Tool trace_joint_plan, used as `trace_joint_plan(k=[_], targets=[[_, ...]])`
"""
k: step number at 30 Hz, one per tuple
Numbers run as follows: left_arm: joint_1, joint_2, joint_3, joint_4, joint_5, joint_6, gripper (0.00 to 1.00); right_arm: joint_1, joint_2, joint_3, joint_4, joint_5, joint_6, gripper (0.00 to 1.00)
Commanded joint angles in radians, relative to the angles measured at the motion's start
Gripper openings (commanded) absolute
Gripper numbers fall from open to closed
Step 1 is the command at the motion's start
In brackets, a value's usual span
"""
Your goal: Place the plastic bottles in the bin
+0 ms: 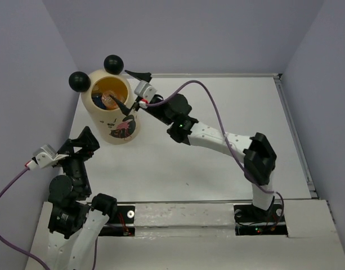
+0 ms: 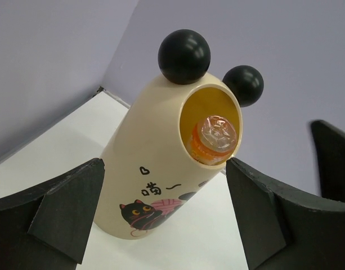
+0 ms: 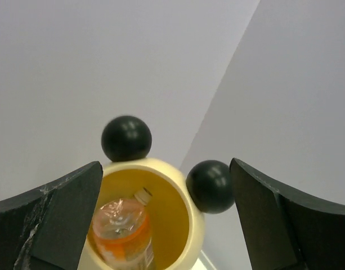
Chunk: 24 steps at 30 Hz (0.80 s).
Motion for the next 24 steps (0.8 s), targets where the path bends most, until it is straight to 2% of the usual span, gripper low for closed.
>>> trace_joint_plan(k=[1,2,6,7,8,10,11,13,14,15,18,19,22,24], targets=[[0.018,0.040,0.003,0.035,0.010,0.006,0.99,0.009,-0.256,-0.272,0.047,0.033,0.227,1.00],[0.018,0.043,0.002,0.037,0.017,0.006,0.99,0.009,-0.312,-0.274,0.048,0.054,0.263,1.00],[0.018,0.063,0.002,0.035,0.080,0.015,0.99,0.009,-0.614,-0.682,0.019,0.255,0.436,1.00],[0.019,0.071,0.002,0.035,0.100,0.015,0.99,0.009,-0.740,-0.746,-0.006,0.302,0.461,1.00],[0.019,0.074,0.002,0.037,0.149,0.015,0.99,0.009,-0.807,-0.804,-0.080,0.389,0.525,1.00],[0.019,0.082,-0.003,0.046,0.203,0.014,0.99,0.009,-0.936,-0.939,-0.190,0.439,0.550,1.00],[0.018,0.089,-0.001,0.046,0.226,0.009,0.99,0.009,-1.061,-0.976,-0.249,0.449,0.562,1.00],[0.018,0.096,-0.003,0.049,0.316,-0.008,0.99,0.009,-1.188,-1.075,-0.418,0.490,0.606,1.00],[0.018,0.094,-0.004,0.052,0.342,-0.016,0.99,0.009,-1.311,-1.105,-0.469,0.501,0.631,1.00],[0.018,0.093,-0.007,0.054,0.393,-0.025,0.99,0.009,-1.376,-1.136,-0.566,0.530,0.698,1.00],[0.018,0.080,-0.018,0.061,0.479,-0.051,0.99,0.009,-1.559,-1.249,-0.681,0.568,0.809,1.00],[0.018,0.074,-0.027,0.071,0.548,-0.057,0.99,0.009,-1.669,-1.275,-0.731,0.600,0.870,1.00],[0.018,0.074,-0.049,0.081,0.683,-0.075,0.99,0.009,-1.824,-1.357,-0.779,0.691,0.926,1.00],[0.018,0.082,-0.058,0.083,0.722,-0.089,0.99,0.009,-1.861,-1.383,-0.799,0.716,0.943,1.00]])
